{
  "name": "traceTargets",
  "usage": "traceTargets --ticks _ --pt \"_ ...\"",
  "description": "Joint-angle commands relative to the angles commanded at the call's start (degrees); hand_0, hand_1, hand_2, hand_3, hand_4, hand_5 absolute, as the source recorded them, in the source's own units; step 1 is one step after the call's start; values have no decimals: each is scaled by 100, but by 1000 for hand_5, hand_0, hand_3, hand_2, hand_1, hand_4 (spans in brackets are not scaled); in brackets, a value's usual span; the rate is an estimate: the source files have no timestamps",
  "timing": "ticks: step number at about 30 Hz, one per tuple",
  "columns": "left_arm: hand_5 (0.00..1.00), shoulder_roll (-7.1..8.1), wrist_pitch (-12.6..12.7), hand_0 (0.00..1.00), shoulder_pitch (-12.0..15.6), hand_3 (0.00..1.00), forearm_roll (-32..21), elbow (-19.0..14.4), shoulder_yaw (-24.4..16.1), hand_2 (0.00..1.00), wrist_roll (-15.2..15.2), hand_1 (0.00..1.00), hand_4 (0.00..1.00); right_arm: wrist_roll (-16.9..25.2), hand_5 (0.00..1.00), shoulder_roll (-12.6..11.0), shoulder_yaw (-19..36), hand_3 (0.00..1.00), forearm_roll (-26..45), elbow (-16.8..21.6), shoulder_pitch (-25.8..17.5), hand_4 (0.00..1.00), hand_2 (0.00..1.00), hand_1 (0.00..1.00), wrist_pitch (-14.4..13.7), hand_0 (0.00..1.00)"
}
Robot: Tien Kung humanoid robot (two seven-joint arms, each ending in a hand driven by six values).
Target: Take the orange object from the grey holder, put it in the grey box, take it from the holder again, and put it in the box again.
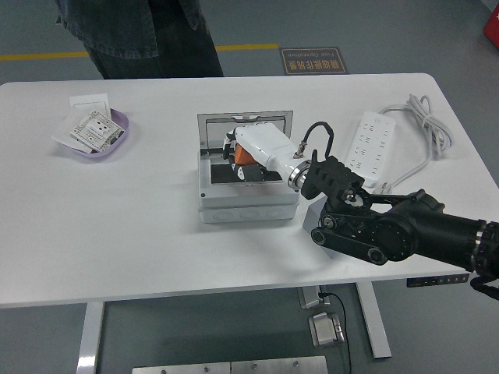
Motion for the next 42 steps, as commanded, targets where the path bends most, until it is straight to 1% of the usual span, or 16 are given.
traceTargets --ticks 3,11,20,21,26,27,32,33,35,38,39,42 --pt "147 6 -2 644 -5 595 18 0 -14 604 -4 705 596 27 8 77 -82 221 128 -120 44 2 284 72 -26 2" --pt "148 12 -8 644 -40 594 -35 0 68 604 -28 706 595 85 2 180 -166 228 224 -221 65 2 286 78 -69 2" --pt "148 12 -25 644 -68 594 -238 0 291 604 -68 706 595 206 2 197 10 233 138 -388 86 2 286 78 213 2" --pt "152 12 -25 644 -69 592 -257 0 312 603 -72 706 592 213 2 198 21 319 120 -399 82 43 302 97 237 2" --pt "152 15 -27 644 -79 592 -312 0 376 603 -83 706 592 217 2 207 22 319 40 -420 64 43 302 97 294 2" --pt "150 15 -28 645 -83 592 -326 0 392 603 -86 705 591 218 258 209 15 651 33 -424 61 652 521 288 298 125" --pt "150 11 -30 645 -99 592 -553 0 647 603 -138 705 591 234 258 225 -41 651 1 -455 42 652 521 288 291 125" --pt "151 10 -31 645 -101 590 -591 0 691 602 -146 706 588 237 421 227 -53 661 -3 -458 39 876 596 540 288 521" --pt "151 6 -34 645 -103 590 -627 0 733 602 -153 706 588 240 421 232 -71 661 -12 -464 27 876 596 540 281 521" --pt "151 -2 -39 645 -102 590 -577 0 690 602 -142 706 588 252 421 233 -67 661 -26 -466 9 876 596 540 273 521" --pt "150 -4 -41 644 -101 589 -592 0 709 600 -144 705 584 255 509 232 -65 683 -31 -463 6 964 601 599 271 620" --pt "150 -9 -43 644 -98 589 -576 0 705 600 -138 705 584 274 509 222 -43 683 -34 -456 -4 964 601 599 253 620"
